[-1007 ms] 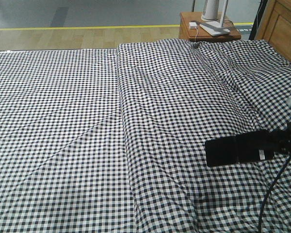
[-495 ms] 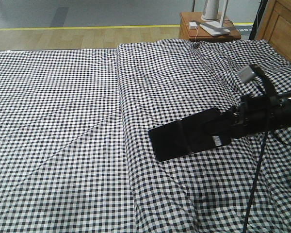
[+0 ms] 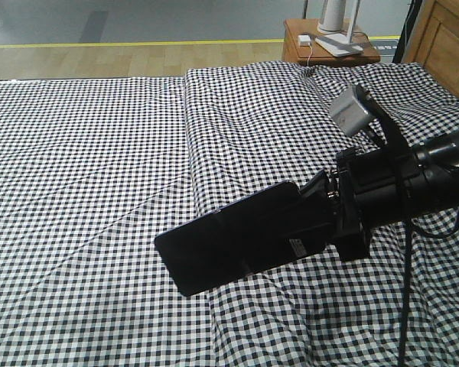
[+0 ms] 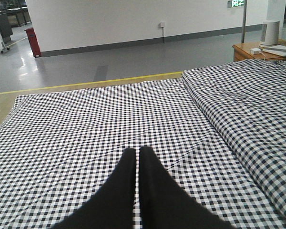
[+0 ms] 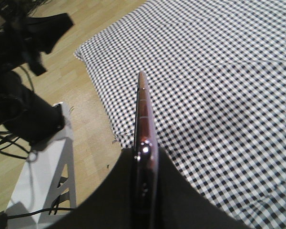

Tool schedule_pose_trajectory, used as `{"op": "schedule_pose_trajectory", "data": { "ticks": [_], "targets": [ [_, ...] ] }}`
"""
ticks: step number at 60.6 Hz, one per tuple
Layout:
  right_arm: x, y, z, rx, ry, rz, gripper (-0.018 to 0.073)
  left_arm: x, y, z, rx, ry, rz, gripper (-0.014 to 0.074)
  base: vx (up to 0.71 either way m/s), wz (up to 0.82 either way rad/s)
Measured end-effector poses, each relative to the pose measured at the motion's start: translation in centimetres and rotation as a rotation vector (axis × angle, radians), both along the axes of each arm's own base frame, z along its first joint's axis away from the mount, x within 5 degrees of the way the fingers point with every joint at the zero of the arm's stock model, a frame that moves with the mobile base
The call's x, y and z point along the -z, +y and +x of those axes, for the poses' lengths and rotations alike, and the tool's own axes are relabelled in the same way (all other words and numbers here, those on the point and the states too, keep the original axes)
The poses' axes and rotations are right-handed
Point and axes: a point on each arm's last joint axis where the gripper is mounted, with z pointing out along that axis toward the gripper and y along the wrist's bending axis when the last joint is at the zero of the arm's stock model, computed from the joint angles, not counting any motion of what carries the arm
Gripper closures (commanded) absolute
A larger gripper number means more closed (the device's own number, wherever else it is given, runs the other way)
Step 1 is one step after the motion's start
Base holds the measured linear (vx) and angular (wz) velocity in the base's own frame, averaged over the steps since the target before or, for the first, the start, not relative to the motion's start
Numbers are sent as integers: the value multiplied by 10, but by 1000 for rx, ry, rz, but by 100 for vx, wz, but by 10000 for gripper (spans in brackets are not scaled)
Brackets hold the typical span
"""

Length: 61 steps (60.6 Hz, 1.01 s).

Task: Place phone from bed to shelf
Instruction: 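Lift the phone with the right gripper up off the bed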

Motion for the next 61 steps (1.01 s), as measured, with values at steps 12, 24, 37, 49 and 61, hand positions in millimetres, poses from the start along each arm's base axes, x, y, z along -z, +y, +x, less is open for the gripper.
{"op": "schedule_pose_trajectory", "data": {
  "ticks": [12, 24, 37, 49, 61],
  "targets": [
    [-16, 0, -16, -17, -61, 12, 562, 0, 0, 0, 0, 0, 0, 595, 0, 0],
    [-18, 0, -17, -19, -69, 8, 562, 0, 0, 0, 0, 0, 0, 595, 0, 0],
    [-18, -1, -17, -18, -69, 8, 562, 0, 0, 0, 0, 0, 0, 595, 0, 0],
    [-18, -1, -17, -19, -69, 6, 562, 0, 0, 0, 0, 0, 0, 595, 0, 0],
    [-18, -1, -17, -19, -69, 6, 562, 0, 0, 0, 0, 0, 0, 595, 0, 0]
  ]
}}
